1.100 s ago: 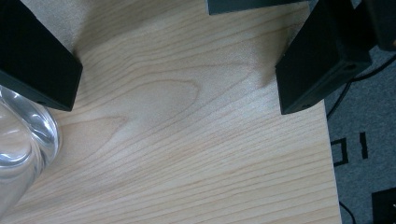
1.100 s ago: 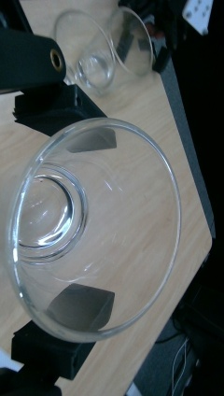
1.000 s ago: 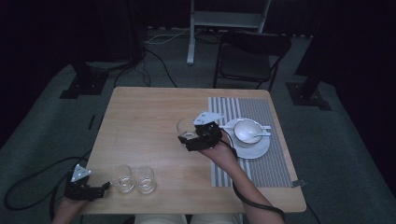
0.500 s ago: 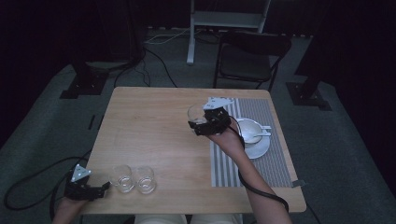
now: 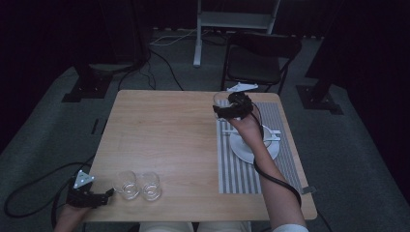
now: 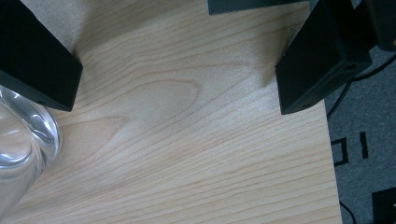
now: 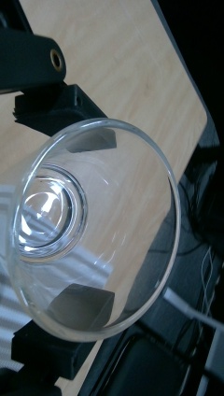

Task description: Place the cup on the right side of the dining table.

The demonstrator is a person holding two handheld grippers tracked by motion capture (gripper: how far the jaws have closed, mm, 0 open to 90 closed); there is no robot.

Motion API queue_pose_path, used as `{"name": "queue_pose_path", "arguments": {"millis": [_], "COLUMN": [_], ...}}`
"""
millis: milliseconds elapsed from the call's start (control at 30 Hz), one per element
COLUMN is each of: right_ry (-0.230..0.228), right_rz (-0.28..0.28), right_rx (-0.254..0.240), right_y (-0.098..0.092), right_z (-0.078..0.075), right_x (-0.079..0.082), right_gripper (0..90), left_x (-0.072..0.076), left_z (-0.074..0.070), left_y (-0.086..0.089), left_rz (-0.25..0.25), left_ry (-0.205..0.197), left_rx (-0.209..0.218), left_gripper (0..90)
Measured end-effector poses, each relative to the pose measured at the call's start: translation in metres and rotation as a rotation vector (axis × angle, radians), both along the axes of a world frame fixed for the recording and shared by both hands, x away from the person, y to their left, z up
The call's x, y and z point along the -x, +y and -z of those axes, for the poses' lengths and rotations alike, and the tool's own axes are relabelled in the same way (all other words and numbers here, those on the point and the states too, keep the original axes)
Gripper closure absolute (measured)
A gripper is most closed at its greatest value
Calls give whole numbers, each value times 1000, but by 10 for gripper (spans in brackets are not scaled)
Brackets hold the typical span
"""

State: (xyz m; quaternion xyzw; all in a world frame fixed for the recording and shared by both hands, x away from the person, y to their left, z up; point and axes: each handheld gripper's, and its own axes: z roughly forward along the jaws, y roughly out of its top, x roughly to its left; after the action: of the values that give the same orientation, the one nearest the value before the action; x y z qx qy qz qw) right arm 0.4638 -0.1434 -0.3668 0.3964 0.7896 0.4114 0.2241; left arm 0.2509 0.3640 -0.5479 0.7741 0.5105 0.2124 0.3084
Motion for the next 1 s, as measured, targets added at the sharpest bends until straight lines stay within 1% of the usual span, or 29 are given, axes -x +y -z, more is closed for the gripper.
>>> {"name": "queue_pose_path", "arguments": {"millis": [67, 100, 133, 200, 233, 267, 300, 333, 367, 500, 567, 600, 667, 700, 733, 800, 833, 900, 1000], "right_ry": [8, 8, 21, 33, 37, 37, 49, 49, 63, 102, 121, 127, 156, 165, 172, 167, 171, 211, 245], "right_rz": [37, 37, 78, 121, 134, 134, 154, 154, 183, 245, 276, 296, 314, 326, 340, 371, 396, 431, 470], "right_rx": [-2, -2, 4, 16, 19, 19, 17, 17, 18, 23, 36, 36, 29, 34, 47, 70, 71, 65, 70], "right_y": [-7, -7, -14, -21, -24, -24, -28, -28, -33, -41, -45, -47, -53, -55, -56, -59, -62, -68, -75], "right_z": [2, 2, 4, 7, 8, 8, 10, 10, 14, 27, 34, 38, 46, 50, 54, 61, 65, 72, 83], "right_x": [-8, -8, -18, -27, -31, -31, -36, -36, -44, -61, -67, -70, -77, -80, -82, -87, -89, -96, -104], "right_gripper": [194, 194, 194, 195, 194, 194, 194, 195, 194, 195, 194, 195, 194, 194, 195, 195, 195, 194, 194], "left_x": [0, 0, 0, 0, 0, 0, 0, 0, 0, 0, 0, 0, 0, 0, 0, 0, 0, 0, 0], "left_z": [0, 0, 0, 0, 0, 0, 0, 0, 0, 0, 0, 0, 0, 0, 0, 0, 0, 0, 0], "left_y": [0, 0, 0, 0, 0, 0, 0, 0, 0, 0, 0, 0, 0, 0, 0, 0, 0, 0, 0], "left_rz": [0, 0, 0, 0, 0, 0, 0, 0, 0, 0, 0, 0, 0, -1, -1, -1, -1, -1, -2], "left_ry": [0, 0, 0, 0, 0, 0, 0, 0, 0, 0, 0, 0, 0, 0, 0, -1, -1, 0, -1], "left_rx": [0, 0, 0, 0, 0, 0, 0, 0, 0, 0, 0, 0, 0, 0, 0, 0, 0, 0, 1], "left_gripper": [8, 8, 8, 8, 8, 8, 8, 8, 8, 8, 8, 8, 8, 8, 8, 8, 8, 8, 8]}}
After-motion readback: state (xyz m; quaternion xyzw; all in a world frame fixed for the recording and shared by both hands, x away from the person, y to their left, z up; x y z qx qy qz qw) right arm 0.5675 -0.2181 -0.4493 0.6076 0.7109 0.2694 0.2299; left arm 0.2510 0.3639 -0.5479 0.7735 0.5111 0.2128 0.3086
